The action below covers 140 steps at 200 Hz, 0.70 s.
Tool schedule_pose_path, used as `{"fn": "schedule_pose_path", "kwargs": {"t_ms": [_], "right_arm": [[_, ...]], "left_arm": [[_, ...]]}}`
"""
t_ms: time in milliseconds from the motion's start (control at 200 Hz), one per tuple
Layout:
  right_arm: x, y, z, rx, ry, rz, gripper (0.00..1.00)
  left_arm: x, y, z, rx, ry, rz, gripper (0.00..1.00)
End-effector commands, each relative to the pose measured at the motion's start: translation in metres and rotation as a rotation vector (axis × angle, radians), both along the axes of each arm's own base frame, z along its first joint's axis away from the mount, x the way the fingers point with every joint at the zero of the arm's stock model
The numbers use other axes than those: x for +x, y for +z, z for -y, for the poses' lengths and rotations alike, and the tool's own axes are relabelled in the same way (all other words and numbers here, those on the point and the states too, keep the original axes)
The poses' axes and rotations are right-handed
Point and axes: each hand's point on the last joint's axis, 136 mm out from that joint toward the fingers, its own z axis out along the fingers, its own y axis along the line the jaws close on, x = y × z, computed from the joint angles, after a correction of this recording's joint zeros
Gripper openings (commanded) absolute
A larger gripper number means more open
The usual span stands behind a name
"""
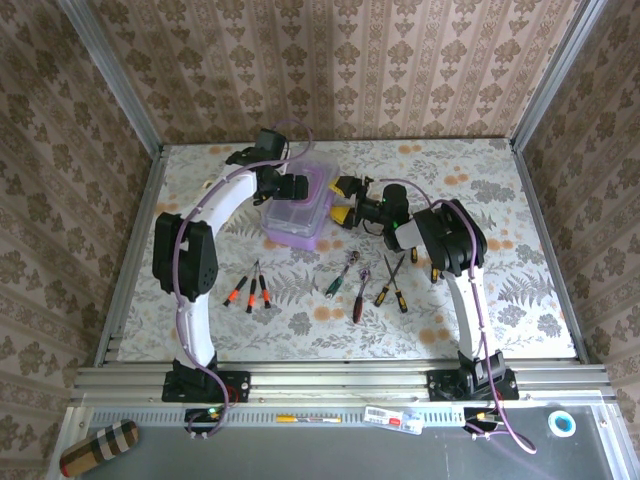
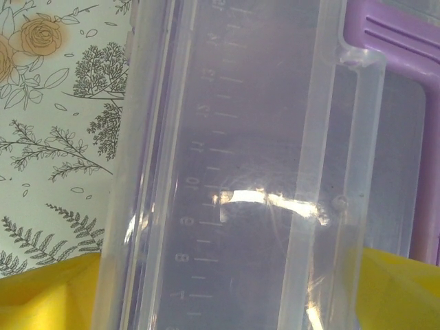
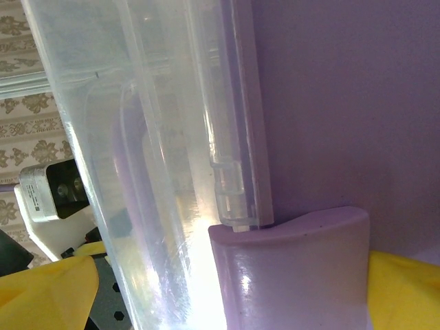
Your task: Pack the tool kit
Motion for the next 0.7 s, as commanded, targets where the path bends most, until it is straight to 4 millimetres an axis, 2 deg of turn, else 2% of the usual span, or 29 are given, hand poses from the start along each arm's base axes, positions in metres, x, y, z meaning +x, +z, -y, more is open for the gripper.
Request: {"fn": "schedule_pose_path", "kwargs": {"t_ms": [0,180,395,430,560,695], "right_arm": [[-0.002,0.097,0.011,0.087,-0.007,0.227,0.96],[0.002,0.105,0.036,0.082,-0.050,0.236,0.95],[-0.002,0.121,0.059,0.064,-0.075,0.276,0.95],[-0.001,0.118,0.061,0.064,-0.078,0.265,0.95],[-0.002,0.090,0.056,0.032,-0.041,0.225,0.95],[-0.010,0.065,0.049,-0.056,0.013,0.215,0.99]], "left_arm": [[-0.041,-0.087,-0.036,0.238,-0.020,-0.247,0.87],[-0.041,-0.087,-0.039,0.261,-0.017,-0.243,0.87],[-0.042,-0.095,-0.040,0.272,-0.018,-0.262,0.87],[-0.042,-0.095,-0.039,0.265,-0.020,-0.264,0.86],[-0.043,-0.088,-0.024,0.234,-0.091,-0.235,0.85],[-0.041,-0.067,-0.016,0.243,-0.147,-0.191,0.93]]}}
